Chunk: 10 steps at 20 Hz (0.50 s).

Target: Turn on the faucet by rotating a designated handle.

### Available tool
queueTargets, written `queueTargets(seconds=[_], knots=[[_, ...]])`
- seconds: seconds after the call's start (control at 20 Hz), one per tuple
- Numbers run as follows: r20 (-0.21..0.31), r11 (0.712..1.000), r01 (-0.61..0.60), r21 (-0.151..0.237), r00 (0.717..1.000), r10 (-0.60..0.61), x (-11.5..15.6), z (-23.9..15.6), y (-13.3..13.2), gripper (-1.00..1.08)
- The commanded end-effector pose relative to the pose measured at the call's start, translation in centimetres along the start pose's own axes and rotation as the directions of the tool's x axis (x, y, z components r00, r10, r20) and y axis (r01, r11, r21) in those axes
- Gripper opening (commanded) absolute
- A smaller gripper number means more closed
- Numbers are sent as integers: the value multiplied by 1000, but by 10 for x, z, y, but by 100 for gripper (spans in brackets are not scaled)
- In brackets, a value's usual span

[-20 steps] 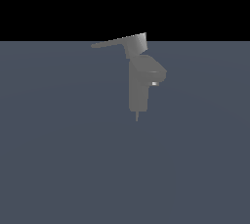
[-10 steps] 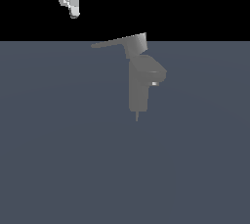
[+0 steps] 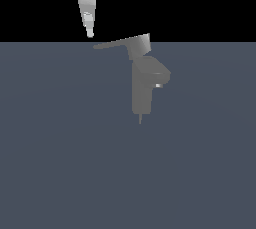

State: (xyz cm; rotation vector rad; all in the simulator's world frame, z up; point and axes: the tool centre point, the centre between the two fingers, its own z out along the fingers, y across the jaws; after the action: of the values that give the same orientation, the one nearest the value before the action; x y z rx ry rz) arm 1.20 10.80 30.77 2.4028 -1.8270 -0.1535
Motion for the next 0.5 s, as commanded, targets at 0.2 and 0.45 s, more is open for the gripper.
queueTargets(seconds=[0.2, 0.45], knots=[[16, 989, -149, -24, 989, 149, 22, 21, -26, -100], [25, 973, -228, -38, 973, 229, 35, 33, -38, -100]])
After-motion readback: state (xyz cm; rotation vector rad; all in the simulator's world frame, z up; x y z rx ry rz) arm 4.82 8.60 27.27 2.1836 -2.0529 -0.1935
